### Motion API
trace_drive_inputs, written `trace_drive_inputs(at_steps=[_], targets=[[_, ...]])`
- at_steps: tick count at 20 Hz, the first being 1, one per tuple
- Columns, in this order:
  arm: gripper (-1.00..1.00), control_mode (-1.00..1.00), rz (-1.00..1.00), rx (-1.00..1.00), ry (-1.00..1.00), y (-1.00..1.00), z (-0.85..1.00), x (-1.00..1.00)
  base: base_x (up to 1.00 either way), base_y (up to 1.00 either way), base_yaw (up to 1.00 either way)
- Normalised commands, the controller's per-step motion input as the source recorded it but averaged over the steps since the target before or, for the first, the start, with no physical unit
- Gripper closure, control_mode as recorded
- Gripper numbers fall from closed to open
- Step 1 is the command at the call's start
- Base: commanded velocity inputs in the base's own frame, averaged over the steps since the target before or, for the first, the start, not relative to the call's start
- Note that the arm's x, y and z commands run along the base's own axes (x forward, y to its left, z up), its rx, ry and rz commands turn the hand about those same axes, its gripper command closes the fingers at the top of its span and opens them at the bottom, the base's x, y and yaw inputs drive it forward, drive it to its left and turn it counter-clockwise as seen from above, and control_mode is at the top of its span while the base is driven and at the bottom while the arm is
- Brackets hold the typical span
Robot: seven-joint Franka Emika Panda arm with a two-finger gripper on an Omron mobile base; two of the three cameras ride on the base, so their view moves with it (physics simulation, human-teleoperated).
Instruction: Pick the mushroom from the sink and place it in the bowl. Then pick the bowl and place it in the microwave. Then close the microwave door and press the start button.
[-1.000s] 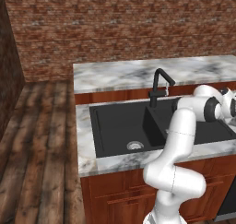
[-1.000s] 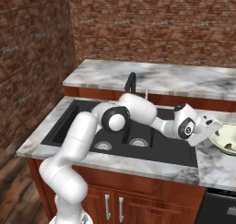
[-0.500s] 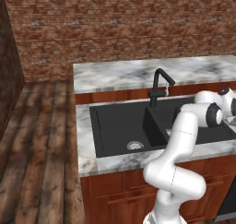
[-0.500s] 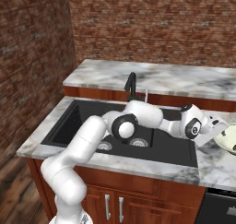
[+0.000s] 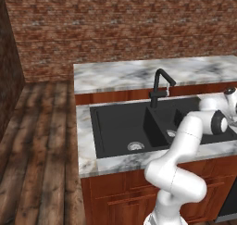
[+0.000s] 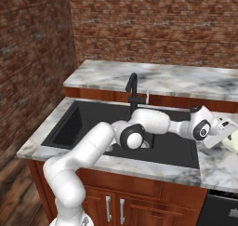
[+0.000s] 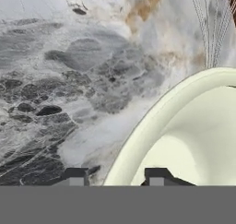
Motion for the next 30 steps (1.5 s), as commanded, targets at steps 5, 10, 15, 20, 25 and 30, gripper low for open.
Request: trace_drive_inputs(at_steps=[5, 10, 15, 20, 25, 30], targets=[[1.00, -1.00, 0.00, 0.00, 0.00, 0.00, 0.17, -0.13, 0.00, 0.00, 0.00], [1.00, -1.00, 0.00, 0.02, 0.00, 0.43, 0.15, -0.50, 0.00, 0.00, 0.00], [1.00, -1.00, 0.00, 0.02, -0.01, 0.68, 0.10, -0.68, 0.00, 0.00, 0.00], [1.00, -1.00, 0.00, 0.00, -0.17, 0.69, 0.30, -0.61, 0.00, 0.00, 0.00], [1.00, -1.00, 0.00, 0.00, -0.15, 0.53, 0.79, -0.56, 0.00, 0.00, 0.00], [1.00, -1.00, 0.04, -0.01, -0.07, 0.59, 1.00, -0.55, 0.00, 0.00, 0.00]])
